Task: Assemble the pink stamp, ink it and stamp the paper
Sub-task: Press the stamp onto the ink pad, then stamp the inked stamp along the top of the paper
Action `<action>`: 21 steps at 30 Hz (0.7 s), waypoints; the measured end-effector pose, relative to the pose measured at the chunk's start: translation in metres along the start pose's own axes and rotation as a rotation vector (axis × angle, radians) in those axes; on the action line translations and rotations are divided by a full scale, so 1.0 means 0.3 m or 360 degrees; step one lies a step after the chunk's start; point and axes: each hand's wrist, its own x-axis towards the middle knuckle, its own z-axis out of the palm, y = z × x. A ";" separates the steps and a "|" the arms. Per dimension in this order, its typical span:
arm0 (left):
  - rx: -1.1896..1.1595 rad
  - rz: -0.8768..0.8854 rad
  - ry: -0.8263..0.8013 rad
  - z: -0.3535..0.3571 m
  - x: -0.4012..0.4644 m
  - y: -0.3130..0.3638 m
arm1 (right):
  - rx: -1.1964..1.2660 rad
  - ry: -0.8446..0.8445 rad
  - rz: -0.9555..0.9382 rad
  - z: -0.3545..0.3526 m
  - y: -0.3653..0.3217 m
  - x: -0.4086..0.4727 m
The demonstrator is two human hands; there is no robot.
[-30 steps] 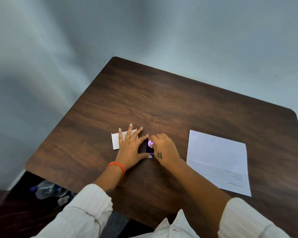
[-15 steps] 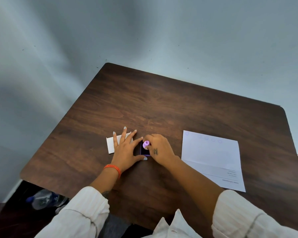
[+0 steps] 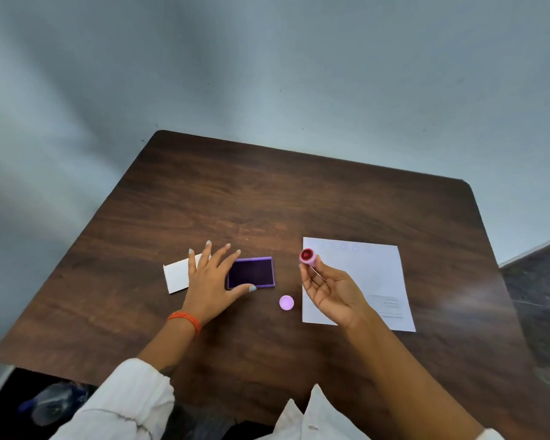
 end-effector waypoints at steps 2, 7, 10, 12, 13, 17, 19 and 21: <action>-0.0045 0.0056 0.0021 0.010 0.015 0.058 | 0.0066 0.0027 -0.0040 -0.037 -0.026 -0.030; -0.0167 0.0197 -0.0110 0.056 0.054 0.259 | 0.0220 0.0129 -0.0168 -0.145 -0.098 -0.095; -0.0155 0.0312 -0.0175 0.096 0.080 0.365 | 0.0296 0.0165 -0.0249 -0.204 -0.152 -0.127; -0.0142 0.0370 -0.0210 0.121 0.098 0.414 | 0.0314 0.0198 -0.0295 -0.239 -0.184 -0.142; -0.0137 0.0391 -0.0227 0.137 0.108 0.436 | 0.0319 0.0214 -0.0317 -0.257 -0.201 -0.147; -0.0093 0.0467 -0.0250 0.195 0.142 0.487 | 0.0323 0.0262 -0.0361 -0.315 -0.261 -0.143; -0.0046 0.0469 -0.0273 0.217 0.160 0.507 | 0.0318 0.0274 -0.0374 -0.332 -0.290 -0.134; -0.0033 0.0447 -0.0288 0.234 0.174 0.524 | 0.0281 0.0287 -0.0397 -0.341 -0.313 -0.119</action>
